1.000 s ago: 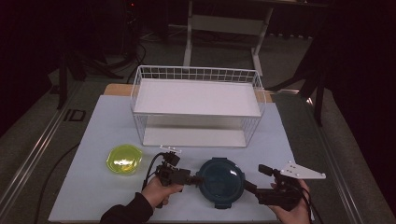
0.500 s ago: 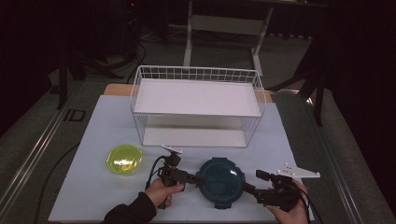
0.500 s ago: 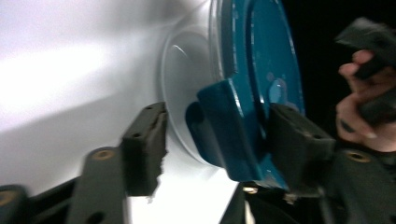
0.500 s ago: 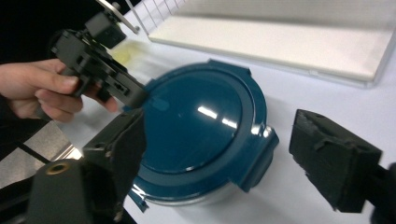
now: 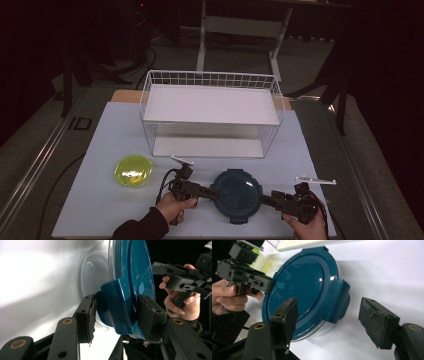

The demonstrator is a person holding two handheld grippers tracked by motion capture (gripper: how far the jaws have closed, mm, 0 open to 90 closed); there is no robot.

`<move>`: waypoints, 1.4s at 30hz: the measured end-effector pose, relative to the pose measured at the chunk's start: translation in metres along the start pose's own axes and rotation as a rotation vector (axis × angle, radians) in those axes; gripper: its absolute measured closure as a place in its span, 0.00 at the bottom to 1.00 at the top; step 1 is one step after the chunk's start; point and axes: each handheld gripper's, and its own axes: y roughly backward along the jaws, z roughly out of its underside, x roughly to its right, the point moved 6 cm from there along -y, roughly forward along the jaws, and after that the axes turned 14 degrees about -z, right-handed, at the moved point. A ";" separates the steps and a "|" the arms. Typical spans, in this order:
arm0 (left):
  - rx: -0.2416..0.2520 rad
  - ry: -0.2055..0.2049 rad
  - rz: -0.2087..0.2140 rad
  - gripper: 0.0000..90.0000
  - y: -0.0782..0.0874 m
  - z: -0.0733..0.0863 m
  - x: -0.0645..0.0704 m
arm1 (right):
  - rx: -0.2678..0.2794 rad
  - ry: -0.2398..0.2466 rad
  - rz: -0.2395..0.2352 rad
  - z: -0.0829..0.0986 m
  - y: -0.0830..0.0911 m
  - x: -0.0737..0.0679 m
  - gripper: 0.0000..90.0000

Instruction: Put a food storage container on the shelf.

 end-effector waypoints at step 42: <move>0.056 -0.142 -0.015 0.57 0.005 0.011 0.010 | -0.124 -0.253 -0.218 0.000 -0.016 0.022 0.59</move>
